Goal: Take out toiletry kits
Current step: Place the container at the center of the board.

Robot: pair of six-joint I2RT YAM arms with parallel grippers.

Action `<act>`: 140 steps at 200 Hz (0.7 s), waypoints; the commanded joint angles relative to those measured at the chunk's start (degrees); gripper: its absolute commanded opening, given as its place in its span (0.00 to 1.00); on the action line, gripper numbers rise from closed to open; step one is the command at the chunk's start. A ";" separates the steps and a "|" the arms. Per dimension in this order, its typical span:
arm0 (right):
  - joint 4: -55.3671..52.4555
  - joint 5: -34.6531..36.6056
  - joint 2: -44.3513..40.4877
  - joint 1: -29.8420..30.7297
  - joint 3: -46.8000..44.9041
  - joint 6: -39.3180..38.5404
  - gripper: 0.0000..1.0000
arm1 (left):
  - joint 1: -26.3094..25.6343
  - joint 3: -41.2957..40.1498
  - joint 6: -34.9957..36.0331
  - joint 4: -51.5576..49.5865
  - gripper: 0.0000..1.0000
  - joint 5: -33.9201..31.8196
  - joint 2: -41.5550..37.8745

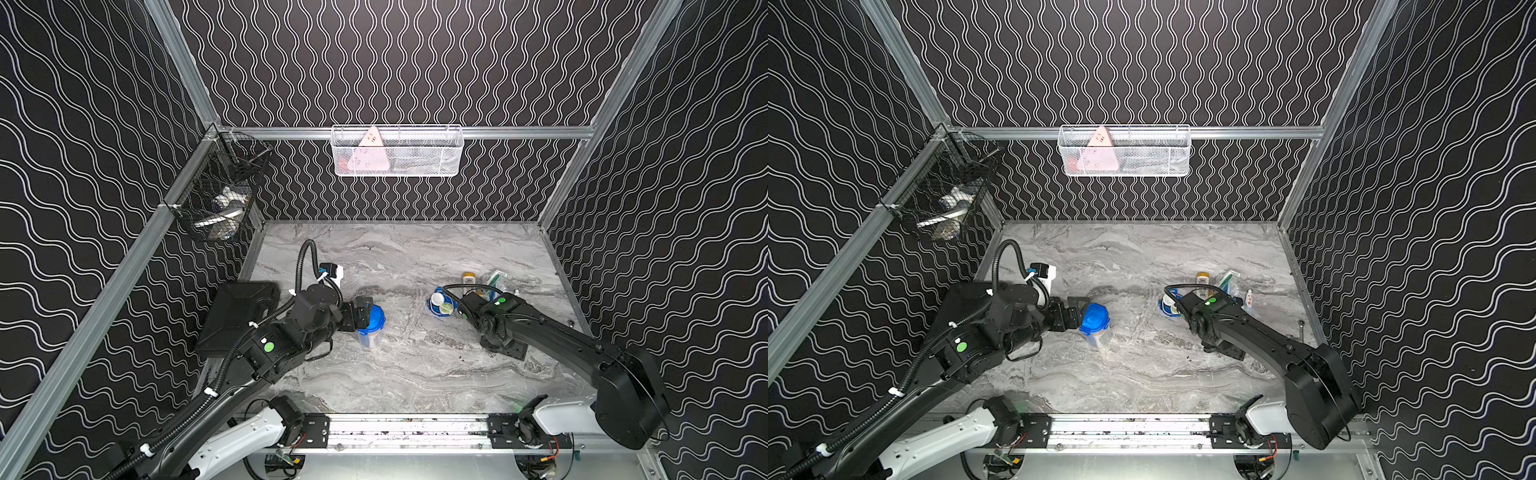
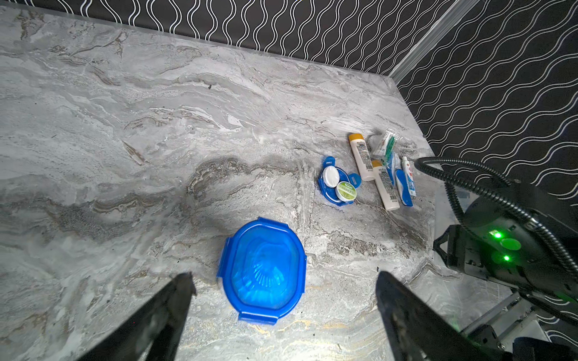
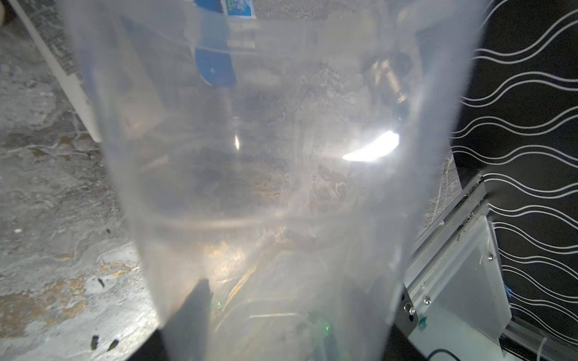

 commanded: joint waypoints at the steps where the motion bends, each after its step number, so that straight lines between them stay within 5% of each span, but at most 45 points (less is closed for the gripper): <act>1: 0.40 0.59 1.42 -0.05 0.21 0.37 0.66 | 0.05 -0.43 -1.52 -1.92 0.95 -0.91 -0.85; 29: 1.08 -0.22 3.98 0.04 0.48 -0.01 0.69 | 0.07 -0.96 -1.77 -3.03 0.94 -1.27 -1.78; 96: 3.90 -5.12 7.04 0.17 2.04 -3.54 0.98 | 0.07 -3.55 -3.26 -1.77 0.94 -0.43 1.21; 140: -7.62 -0.60 -2.67 4.55 18.03 -4.87 0.99 | 0.09 2.64 -2.01 -5.34 0.95 -2.50 9.60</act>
